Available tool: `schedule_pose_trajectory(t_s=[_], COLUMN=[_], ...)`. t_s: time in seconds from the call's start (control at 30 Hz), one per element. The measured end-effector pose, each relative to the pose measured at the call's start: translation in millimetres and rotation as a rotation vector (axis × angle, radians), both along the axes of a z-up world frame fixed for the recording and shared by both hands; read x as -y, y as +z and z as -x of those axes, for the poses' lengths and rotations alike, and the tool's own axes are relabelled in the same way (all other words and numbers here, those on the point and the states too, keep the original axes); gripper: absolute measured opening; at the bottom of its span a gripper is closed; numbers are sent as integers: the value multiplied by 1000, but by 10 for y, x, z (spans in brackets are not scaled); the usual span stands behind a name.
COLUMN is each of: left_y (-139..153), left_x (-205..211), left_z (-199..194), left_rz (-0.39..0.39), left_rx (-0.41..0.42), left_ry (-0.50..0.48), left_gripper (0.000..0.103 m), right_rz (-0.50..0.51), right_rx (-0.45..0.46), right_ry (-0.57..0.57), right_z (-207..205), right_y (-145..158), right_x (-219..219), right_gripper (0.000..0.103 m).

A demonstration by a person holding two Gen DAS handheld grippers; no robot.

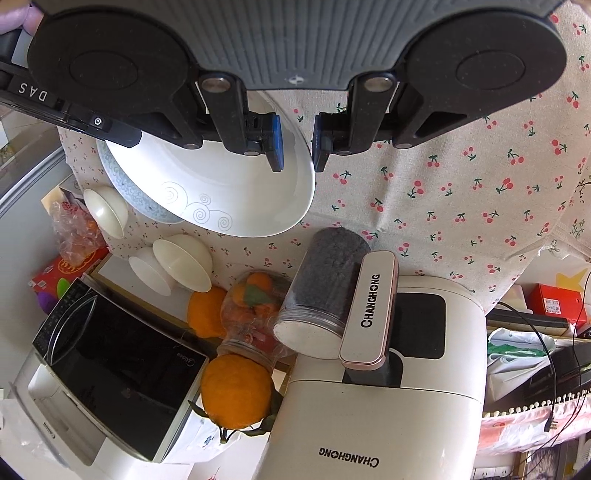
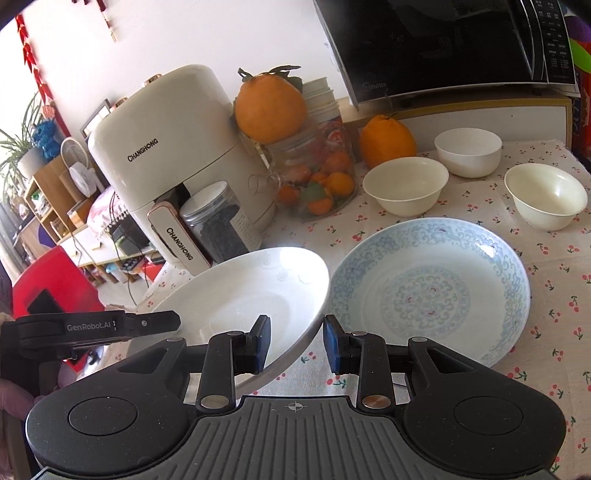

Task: Organize plates and bowls
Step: 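Carry the raised white plate with both grippers over the blue plate stack, then lower the white plate onto the blue plates and open both grippers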

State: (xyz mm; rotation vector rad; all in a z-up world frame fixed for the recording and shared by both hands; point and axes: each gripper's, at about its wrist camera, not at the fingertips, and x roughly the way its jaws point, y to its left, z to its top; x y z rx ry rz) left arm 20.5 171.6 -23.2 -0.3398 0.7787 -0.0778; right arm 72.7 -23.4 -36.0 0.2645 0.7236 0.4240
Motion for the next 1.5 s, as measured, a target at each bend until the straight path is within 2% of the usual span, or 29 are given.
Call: schedule_pose_trajectory(t_s=[0.6, 1.03, 1.5], left_y=[-47, -124, -201], left_x=[611, 1109, 1376], left_z=[-306, -457, -527], left_rz=[-18, -156, -269], left_rx=[14, 19, 22], left_ry=[-88, -157, -168], left_gripper=[14, 14, 14], right_rz=[3, 28, 76], right_rx=[-14, -37, -61], right_ry=[-110, -174, -207], right_z=[-119, -206, -248], right_y=[-51, -132, -199], right_x=[642, 989, 1062], right_gripper=[31, 31, 31])
